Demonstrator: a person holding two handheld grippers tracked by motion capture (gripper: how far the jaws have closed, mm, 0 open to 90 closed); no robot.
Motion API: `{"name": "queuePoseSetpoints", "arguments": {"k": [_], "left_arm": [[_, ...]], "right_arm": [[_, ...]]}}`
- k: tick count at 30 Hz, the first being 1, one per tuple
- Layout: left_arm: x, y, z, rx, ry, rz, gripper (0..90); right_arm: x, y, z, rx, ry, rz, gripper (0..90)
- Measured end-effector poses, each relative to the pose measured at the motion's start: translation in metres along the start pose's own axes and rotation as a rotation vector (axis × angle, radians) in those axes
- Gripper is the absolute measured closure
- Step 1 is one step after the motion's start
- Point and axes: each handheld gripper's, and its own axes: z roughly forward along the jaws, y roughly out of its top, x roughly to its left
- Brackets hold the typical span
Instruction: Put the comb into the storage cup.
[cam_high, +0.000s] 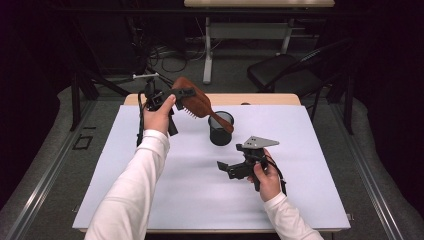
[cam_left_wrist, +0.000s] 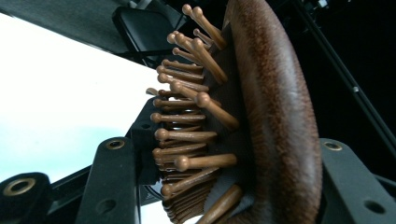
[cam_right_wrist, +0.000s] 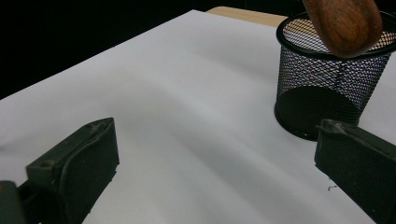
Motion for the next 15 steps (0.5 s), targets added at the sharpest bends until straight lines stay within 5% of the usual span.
{"name": "queuePoseSetpoints", "arguments": {"k": [15], "left_arm": [[0.0014, 0.0040, 0.0067, -0.033, 0.042, 0.003, 48.1]], "right_arm": [[0.0001, -0.0006, 0.0011, 0.002, 0.000, -0.005, 0.0]]}}
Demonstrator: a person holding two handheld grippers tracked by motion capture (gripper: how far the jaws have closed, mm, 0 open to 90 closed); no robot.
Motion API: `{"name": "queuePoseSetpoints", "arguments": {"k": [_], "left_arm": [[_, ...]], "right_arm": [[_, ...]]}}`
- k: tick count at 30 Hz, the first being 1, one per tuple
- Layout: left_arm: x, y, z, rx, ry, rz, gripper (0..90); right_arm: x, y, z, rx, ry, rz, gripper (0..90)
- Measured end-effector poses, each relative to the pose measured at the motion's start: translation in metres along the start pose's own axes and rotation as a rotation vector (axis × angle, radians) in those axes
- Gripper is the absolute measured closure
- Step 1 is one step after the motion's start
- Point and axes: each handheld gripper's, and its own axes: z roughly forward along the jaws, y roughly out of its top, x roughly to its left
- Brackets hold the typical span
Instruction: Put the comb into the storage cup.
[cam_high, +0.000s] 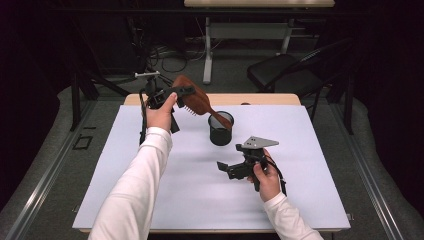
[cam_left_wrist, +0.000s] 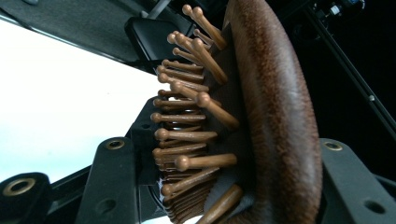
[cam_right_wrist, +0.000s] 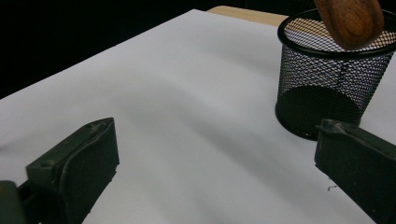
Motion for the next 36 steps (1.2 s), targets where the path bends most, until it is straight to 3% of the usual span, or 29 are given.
{"name": "queuePoseSetpoints", "arguments": {"k": [36], "left_arm": [[0.001, -0.004, 0.020, -0.066, 0.095, 0.040, 48.0]], "right_arm": [[0.000, -0.001, 0.000, 0.002, 0.003, -0.003, 0.0]]}}
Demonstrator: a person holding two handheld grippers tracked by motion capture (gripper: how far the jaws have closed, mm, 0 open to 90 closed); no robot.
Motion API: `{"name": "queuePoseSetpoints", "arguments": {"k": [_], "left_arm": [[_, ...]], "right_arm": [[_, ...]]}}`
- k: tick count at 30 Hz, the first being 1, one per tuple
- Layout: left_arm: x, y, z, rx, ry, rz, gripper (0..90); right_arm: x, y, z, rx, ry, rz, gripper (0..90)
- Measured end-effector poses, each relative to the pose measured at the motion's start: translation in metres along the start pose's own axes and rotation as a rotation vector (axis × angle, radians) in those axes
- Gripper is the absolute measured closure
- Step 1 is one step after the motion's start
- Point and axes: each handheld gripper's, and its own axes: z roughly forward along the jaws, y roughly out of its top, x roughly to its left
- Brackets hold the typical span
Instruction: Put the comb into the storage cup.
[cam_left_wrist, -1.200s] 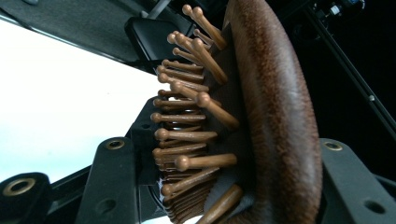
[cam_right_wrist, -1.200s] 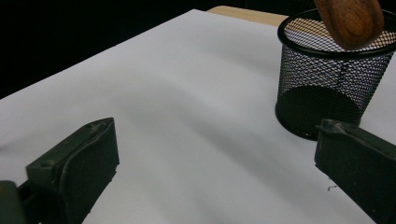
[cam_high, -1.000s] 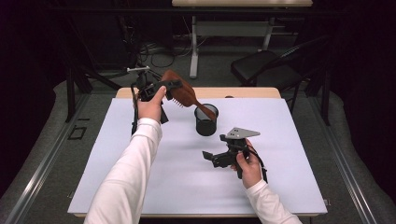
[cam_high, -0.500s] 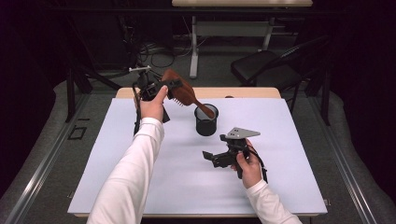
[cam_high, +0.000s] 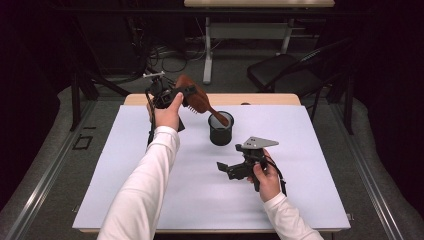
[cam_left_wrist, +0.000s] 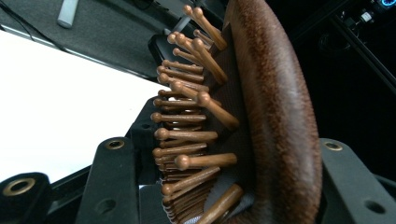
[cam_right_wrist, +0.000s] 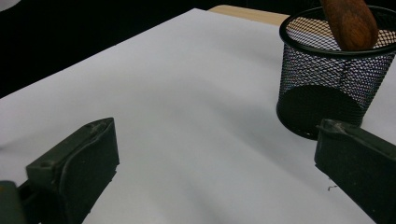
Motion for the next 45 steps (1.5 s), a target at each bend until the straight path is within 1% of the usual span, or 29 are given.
{"name": "queuePoseSetpoints", "arguments": {"k": [9, 15, 21, 25, 29, 34, 36, 37, 45], "left_arm": [[0.002, -0.005, 0.007, -0.004, 0.013, -0.007, 48.0], [0.002, -0.008, 0.011, 0.003, 0.021, 0.004, 48.0], [0.003, -0.011, 0.016, 0.005, 0.025, 0.004, 48.0], [0.004, -0.012, 0.018, 0.007, 0.037, 0.015, 48.0], [0.006, -0.014, 0.022, 0.005, 0.036, 0.000, 48.0], [0.009, -0.017, 0.026, 0.013, 0.044, 0.000, 48.1], [0.011, -0.018, 0.027, 0.013, 0.044, -0.008, 48.0], [0.011, -0.018, 0.028, 0.020, 0.047, -0.003, 48.0], [0.011, -0.022, 0.032, 0.028, 0.050, -0.003, 48.0]], "right_arm": [[-0.001, 0.000, 0.000, -0.003, -0.001, 0.003, 0.0], [-0.001, 0.000, 0.000, -0.002, 0.000, 0.002, 0.0], [-0.001, 0.000, 0.000, 0.000, -0.001, 0.001, 0.0], [-0.001, 0.000, 0.000, -0.002, -0.001, -0.001, 0.0], [-0.001, 0.000, 0.000, -0.001, 0.000, -0.002, 0.0], [-0.001, 0.000, 0.000, -0.001, 0.000, -0.002, 0.0], [-0.001, 0.000, 0.000, -0.001, 0.000, -0.001, 0.0], [-0.001, 0.000, 0.000, -0.001, -0.001, -0.001, 0.0], [-0.001, 0.000, 0.000, 0.000, 0.001, 0.000, 0.0]]}}
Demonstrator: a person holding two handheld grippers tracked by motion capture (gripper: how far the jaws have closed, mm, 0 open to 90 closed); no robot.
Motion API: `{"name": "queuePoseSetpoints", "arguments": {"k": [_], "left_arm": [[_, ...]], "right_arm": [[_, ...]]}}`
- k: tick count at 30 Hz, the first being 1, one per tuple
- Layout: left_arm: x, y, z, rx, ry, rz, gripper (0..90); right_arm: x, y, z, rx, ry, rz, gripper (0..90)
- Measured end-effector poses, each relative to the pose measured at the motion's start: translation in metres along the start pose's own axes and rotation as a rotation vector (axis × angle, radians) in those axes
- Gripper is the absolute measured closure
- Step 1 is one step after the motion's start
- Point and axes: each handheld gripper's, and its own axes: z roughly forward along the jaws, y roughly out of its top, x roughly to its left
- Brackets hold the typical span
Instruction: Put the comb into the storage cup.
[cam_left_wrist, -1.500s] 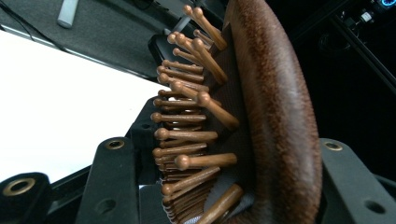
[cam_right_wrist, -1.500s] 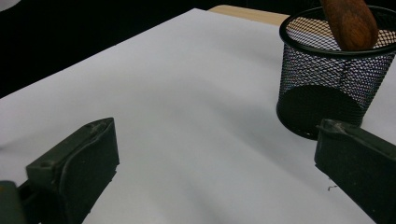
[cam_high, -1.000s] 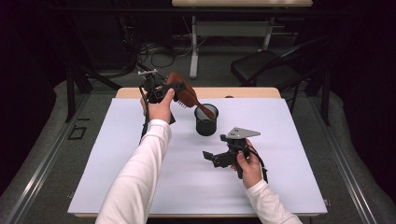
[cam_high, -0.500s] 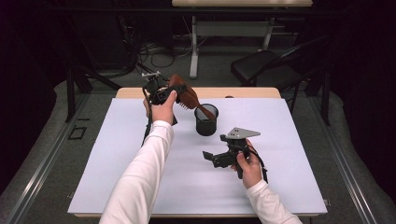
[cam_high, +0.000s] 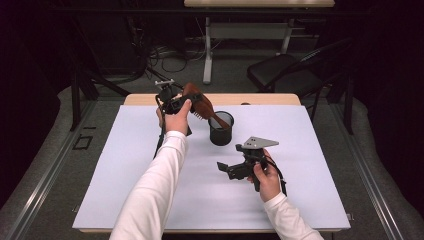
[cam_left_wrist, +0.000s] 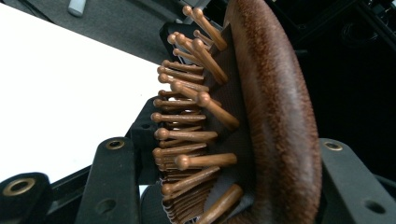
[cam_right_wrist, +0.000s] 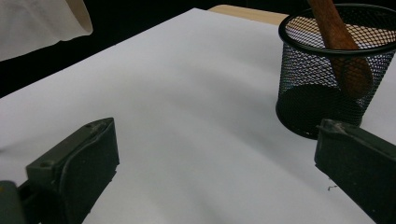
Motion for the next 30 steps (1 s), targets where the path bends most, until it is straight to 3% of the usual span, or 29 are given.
{"name": "queuePoseSetpoints", "arguments": {"k": [11, 30], "left_arm": [[0.001, -0.004, 0.005, 0.010, 0.016, 0.014, 48.0], [0.006, -0.011, 0.013, 0.029, 0.026, 0.002, 48.0]], "right_arm": [[0.000, 0.000, 0.000, 0.000, 0.000, -0.001, 0.0], [0.000, 0.000, 0.000, 0.000, 0.000, -0.001, 0.0]]}}
